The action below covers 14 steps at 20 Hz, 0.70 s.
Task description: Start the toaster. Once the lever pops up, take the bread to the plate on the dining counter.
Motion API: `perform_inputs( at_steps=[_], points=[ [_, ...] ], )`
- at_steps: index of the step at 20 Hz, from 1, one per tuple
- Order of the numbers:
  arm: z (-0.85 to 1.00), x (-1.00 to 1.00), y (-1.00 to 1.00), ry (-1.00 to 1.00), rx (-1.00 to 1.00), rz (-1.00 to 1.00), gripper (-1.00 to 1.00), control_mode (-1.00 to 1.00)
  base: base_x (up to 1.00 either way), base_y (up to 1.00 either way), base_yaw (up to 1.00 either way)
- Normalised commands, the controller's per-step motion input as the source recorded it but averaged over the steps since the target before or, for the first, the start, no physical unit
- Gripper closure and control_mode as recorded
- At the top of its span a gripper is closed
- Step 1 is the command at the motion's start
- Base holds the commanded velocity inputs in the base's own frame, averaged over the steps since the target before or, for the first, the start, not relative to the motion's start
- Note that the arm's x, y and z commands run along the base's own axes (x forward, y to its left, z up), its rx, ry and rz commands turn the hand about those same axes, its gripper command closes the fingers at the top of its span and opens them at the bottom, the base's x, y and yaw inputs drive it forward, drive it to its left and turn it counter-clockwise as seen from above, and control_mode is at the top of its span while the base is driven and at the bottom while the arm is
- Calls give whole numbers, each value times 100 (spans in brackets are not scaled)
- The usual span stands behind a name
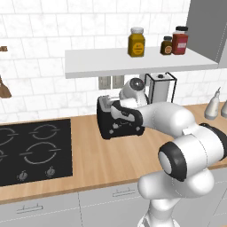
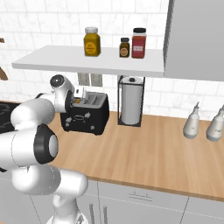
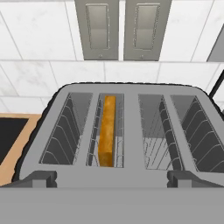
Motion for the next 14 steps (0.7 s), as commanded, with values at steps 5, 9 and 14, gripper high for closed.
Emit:
perform_inputs(
  at_steps=[5, 9, 14],
  points=[
    [0, 0, 0, 0, 0, 0, -100, -100, 0, 0, 0],
    [0, 0, 0, 0, 0, 0, -100, -100, 0, 0, 0],
    [0, 0, 0, 0, 0, 0, -100, -100, 0, 0, 0]
  ],
)
